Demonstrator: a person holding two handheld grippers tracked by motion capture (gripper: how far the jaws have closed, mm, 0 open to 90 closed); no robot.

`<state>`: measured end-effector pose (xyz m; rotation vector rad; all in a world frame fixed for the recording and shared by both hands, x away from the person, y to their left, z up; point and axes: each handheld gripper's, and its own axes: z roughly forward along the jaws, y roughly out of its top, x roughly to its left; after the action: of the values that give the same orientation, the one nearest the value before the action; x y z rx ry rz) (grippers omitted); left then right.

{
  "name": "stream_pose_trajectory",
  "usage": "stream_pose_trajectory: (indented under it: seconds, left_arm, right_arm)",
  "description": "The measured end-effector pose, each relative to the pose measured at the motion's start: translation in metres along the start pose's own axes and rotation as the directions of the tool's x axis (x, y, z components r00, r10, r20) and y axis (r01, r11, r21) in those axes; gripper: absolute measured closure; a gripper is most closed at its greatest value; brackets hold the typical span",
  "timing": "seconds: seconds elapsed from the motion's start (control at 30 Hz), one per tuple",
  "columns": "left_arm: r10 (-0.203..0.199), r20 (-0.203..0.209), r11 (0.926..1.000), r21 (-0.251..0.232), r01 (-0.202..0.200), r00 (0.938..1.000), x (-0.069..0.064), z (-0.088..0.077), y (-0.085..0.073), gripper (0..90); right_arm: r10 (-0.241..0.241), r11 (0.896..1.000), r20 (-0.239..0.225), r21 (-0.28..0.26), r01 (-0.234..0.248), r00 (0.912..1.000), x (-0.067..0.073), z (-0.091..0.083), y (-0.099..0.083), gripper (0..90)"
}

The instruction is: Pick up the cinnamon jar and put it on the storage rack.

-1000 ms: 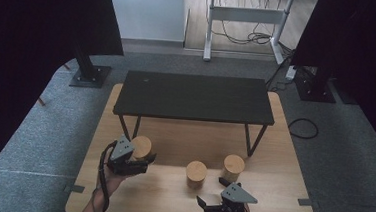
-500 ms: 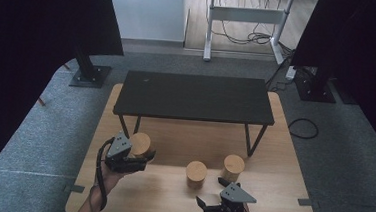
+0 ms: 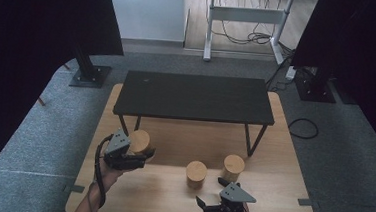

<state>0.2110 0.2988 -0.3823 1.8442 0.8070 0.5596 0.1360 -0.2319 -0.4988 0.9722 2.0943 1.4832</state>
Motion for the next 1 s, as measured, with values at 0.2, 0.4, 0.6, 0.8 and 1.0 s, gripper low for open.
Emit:
stream_pose_trajectory:
  seconds: [0.2,0.4,0.6,0.8,1.0]
  left_arm:
    - [0.003,0.003,1.0,-0.004,-0.003,1.0,0.0,-0.001,0.003,25.3]
    - [0.009,0.005,1.0,0.0,-0.009,0.9999,0.0,-0.002,0.007,25.3]
    - [0.015,0.003,0.9999,-0.002,-0.015,0.9999,0.001,-0.004,0.012,25.3]
    - [0.021,0.006,0.9998,-0.003,-0.021,0.9998,0.0,-0.004,0.016,25.4]
    - [0.031,0.008,0.9995,0.001,-0.031,0.9995,-0.001,-0.004,0.021,25.4]
  right_arm:
    - [0.001,1.0,0.005,0.0,-0.001,1.0,0.0,0.0,0.0,0.0]
    - [0.005,1.0,0.006,0.001,-0.005,1.0,0.0,0.0,0.0,0.0]
    - [0.002,1.0,0.006,0.004,-0.002,1.0,0.001,0.001,0.0,0.0]
    - [0.002,1.0,0.005,0.003,-0.002,1.0,0.001,0.0,0.0,0.0]
    - [-0.001,1.0,0.006,0.003,0.001,1.0,0.001,0.0,0.0,0.0]
